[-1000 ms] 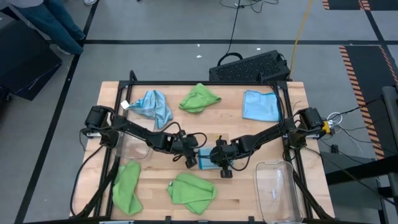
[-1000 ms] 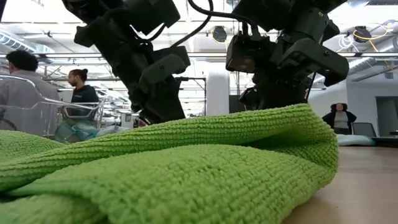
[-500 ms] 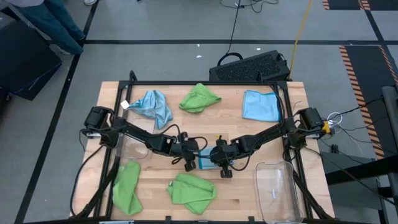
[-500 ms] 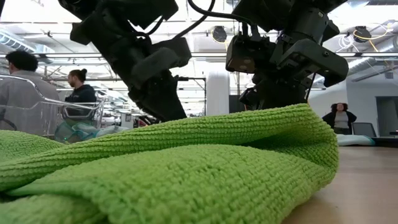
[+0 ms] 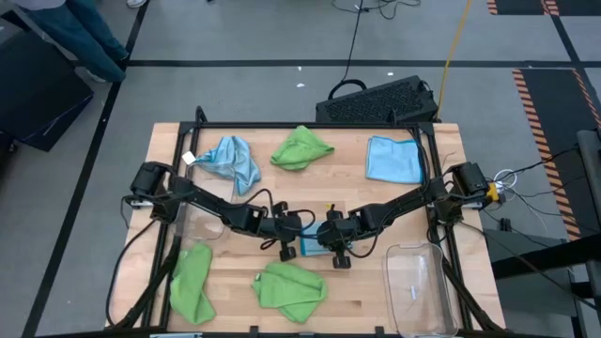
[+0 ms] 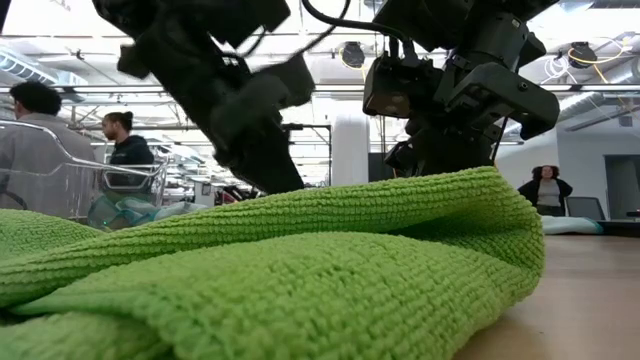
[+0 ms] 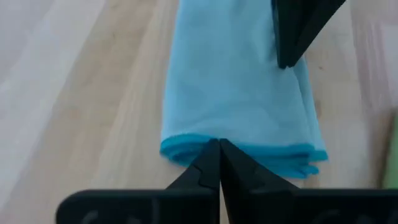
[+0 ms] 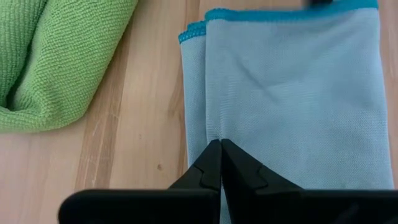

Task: Sort microfiber towel by color & place in baskets
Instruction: Fold the bottom blue microfiber towel

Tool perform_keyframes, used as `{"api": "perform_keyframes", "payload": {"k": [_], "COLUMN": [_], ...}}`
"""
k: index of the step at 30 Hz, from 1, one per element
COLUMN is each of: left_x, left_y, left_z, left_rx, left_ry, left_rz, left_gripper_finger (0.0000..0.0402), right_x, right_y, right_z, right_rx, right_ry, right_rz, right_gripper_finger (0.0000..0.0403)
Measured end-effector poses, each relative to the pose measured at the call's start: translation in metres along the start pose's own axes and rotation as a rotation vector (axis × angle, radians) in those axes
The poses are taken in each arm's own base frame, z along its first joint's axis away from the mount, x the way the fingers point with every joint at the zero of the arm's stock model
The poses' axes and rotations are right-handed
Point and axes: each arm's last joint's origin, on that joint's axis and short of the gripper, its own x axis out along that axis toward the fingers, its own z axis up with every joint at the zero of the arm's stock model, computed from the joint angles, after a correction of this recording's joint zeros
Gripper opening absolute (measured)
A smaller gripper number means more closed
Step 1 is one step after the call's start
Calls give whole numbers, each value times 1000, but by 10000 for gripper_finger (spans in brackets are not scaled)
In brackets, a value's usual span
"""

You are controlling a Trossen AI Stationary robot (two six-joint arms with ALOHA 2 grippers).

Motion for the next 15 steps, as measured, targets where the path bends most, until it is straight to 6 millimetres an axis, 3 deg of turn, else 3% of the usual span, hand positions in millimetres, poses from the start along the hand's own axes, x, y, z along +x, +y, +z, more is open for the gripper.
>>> {"api": "perform_keyframes", "payload": {"k": [8, 15], "left_x": [31, 26], "left_y": [1, 1], "left_z": [-14, -13], "left_rx": [-75, -38], "left_ry": [19, 30], "left_rz": [-36, -41], "left_gripper_finger": [4, 10], "right_x": [0, 0], "right_y": [0, 1], "right_z": [0, 0], "right_rx": [-1, -2], "right_ry": [1, 1], "right_rz": [2, 4], "right_gripper_finger": [0, 0]}}
